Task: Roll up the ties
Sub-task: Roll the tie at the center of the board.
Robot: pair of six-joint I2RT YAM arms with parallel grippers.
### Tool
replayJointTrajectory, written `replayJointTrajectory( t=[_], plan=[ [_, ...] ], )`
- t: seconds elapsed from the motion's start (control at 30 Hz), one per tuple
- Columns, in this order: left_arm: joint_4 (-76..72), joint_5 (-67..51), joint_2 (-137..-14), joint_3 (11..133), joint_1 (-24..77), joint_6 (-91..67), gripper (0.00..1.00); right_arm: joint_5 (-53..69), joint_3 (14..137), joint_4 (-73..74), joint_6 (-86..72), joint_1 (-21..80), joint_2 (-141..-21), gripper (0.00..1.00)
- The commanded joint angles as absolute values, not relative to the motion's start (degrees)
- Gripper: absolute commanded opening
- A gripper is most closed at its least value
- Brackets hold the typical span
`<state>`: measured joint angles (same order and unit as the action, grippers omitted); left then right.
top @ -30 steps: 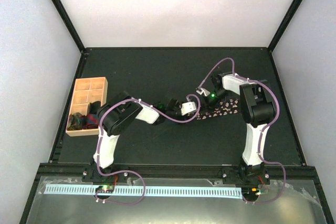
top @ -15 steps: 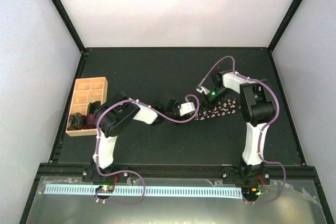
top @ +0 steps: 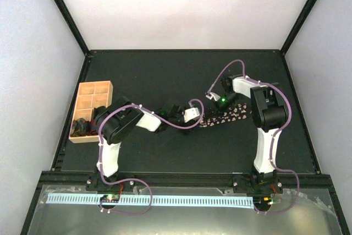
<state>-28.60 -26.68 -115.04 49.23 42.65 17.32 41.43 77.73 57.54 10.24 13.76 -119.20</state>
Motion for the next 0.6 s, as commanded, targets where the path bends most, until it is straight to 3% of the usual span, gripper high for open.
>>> replayJointTrajectory(
  t=[0.0,0.37,0.57],
  plan=[
    [-28.57,-29.24,-114.7,46.37,41.33,14.21,0.8,31.0,75.38,53.97,11.09,13.77,-117.88,0.02],
    [-37.9,-33.05,-120.54,49.93,42.89,7.48,0.86,28.01,71.68,48.85,6.2,15.73,-117.42,0.02],
    [-40.01,-30.22,-124.2,52.01,44.41,6.77,0.7,27.18,70.91,46.98,4.72,15.82,-117.7,0.02]
  ],
)
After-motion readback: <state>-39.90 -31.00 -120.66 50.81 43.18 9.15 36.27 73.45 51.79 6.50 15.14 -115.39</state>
